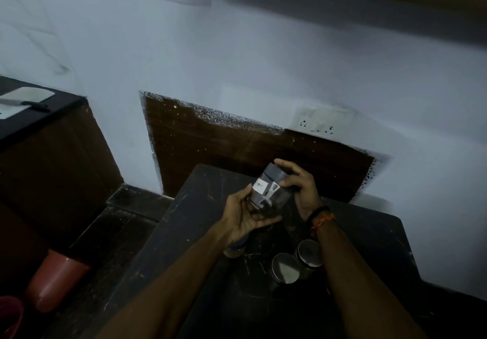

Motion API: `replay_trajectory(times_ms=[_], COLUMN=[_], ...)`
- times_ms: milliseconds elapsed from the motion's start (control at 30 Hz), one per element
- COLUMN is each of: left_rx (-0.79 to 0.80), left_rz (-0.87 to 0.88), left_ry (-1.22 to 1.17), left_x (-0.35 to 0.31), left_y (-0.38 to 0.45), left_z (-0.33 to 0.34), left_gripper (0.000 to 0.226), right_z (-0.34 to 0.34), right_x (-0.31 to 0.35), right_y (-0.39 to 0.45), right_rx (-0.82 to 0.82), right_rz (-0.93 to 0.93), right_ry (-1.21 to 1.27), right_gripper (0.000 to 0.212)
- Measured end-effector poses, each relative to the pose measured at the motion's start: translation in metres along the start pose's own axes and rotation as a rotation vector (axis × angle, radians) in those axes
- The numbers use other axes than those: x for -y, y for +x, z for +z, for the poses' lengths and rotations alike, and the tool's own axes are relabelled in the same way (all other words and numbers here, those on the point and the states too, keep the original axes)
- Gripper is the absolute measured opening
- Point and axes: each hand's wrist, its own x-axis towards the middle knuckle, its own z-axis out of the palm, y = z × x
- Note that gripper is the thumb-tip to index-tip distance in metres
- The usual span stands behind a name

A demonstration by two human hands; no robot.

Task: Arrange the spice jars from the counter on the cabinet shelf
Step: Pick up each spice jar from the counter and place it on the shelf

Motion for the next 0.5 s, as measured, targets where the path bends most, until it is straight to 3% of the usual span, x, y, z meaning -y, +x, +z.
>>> replay_trajectory(times_ms=[133, 267, 500], left_rx=[-0.004, -0.034, 0.062], left_rz=[0.169, 0.338, 0.395], left_ry=[0.079, 0.284, 0.303], left_x=[0.000, -0.005, -0.018], left_y=[0.001, -0.002, -0.007], left_z=[0.012, 0.029, 0.045], left_gripper=[0.046, 0.048, 0.061], right_z=[0.003, 0.008, 0.010], right_x=[0.002, 0.012, 0.042], right_y=[0.004, 0.009, 0.011], right_rx=[-0.076, -0.111, -0.086], right_rz=[-0.016, 0.007, -0.062], right_ry=[0.085, 0.264, 0.338], right_gripper=[0.061, 0.072, 0.066])
